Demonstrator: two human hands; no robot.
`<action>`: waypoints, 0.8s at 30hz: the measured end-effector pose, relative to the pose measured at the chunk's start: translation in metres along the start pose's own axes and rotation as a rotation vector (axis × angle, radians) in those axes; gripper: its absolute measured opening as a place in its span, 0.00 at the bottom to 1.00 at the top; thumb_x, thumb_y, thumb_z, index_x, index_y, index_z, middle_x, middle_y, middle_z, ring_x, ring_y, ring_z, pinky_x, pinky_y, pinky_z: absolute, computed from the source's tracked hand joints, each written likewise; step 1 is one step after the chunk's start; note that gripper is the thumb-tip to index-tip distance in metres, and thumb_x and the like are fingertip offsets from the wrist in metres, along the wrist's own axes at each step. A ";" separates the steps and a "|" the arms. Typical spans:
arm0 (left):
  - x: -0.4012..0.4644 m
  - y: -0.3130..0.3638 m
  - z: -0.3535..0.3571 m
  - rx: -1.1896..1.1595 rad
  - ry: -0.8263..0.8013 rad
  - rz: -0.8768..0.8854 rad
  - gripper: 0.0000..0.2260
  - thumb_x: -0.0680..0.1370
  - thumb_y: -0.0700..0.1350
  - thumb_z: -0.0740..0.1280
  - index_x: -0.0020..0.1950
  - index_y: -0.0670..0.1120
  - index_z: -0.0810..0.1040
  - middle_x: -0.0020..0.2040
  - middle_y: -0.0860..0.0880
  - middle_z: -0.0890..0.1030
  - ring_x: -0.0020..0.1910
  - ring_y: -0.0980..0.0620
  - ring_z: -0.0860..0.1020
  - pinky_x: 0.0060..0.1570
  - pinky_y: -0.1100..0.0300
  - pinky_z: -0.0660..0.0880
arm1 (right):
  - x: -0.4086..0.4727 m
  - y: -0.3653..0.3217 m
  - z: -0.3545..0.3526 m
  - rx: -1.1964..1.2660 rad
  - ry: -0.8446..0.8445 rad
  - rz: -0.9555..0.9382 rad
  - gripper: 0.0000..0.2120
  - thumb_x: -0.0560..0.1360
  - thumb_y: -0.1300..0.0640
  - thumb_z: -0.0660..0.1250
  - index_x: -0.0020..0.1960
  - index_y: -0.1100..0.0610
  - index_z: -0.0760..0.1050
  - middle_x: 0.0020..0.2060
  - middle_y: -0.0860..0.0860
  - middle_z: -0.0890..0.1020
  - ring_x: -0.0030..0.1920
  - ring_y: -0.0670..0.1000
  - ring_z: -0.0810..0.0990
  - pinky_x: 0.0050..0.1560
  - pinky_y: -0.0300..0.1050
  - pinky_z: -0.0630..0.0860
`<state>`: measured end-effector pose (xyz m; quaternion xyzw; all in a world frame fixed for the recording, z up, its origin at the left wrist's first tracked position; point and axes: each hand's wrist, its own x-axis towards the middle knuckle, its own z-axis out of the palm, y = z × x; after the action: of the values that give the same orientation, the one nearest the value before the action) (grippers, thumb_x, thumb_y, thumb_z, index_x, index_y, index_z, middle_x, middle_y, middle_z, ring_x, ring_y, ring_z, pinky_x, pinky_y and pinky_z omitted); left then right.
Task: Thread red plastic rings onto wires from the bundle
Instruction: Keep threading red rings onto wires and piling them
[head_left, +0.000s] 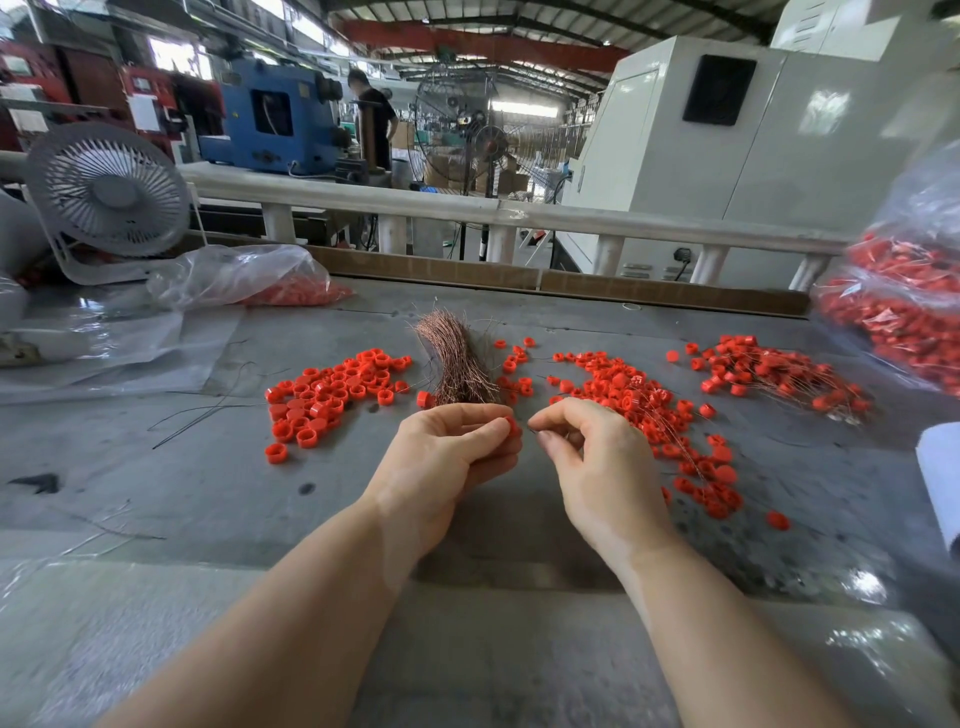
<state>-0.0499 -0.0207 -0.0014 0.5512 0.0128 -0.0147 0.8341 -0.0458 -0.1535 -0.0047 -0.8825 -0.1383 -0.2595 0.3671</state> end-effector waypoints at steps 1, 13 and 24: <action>0.000 0.000 0.000 0.004 -0.002 0.000 0.06 0.75 0.31 0.64 0.43 0.40 0.79 0.33 0.46 0.82 0.32 0.55 0.81 0.35 0.64 0.79 | 0.000 0.000 0.000 0.000 0.001 0.002 0.06 0.73 0.65 0.67 0.44 0.57 0.80 0.38 0.47 0.78 0.42 0.50 0.74 0.46 0.44 0.72; -0.001 0.001 0.000 0.044 -0.036 -0.008 0.06 0.75 0.32 0.64 0.43 0.40 0.79 0.34 0.46 0.83 0.32 0.55 0.81 0.35 0.65 0.79 | 0.000 -0.001 0.000 -0.053 -0.042 -0.019 0.08 0.75 0.66 0.64 0.48 0.57 0.81 0.44 0.51 0.79 0.50 0.53 0.75 0.53 0.44 0.70; 0.000 0.000 0.001 0.037 -0.029 0.007 0.06 0.76 0.32 0.64 0.45 0.40 0.79 0.34 0.46 0.82 0.32 0.55 0.81 0.34 0.64 0.79 | -0.001 -0.001 0.000 -0.027 -0.032 -0.041 0.08 0.75 0.66 0.64 0.44 0.56 0.79 0.39 0.47 0.75 0.46 0.50 0.73 0.46 0.40 0.66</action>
<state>-0.0496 -0.0214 -0.0014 0.5662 -0.0016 -0.0202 0.8240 -0.0468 -0.1535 -0.0045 -0.8884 -0.1587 -0.2546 0.3475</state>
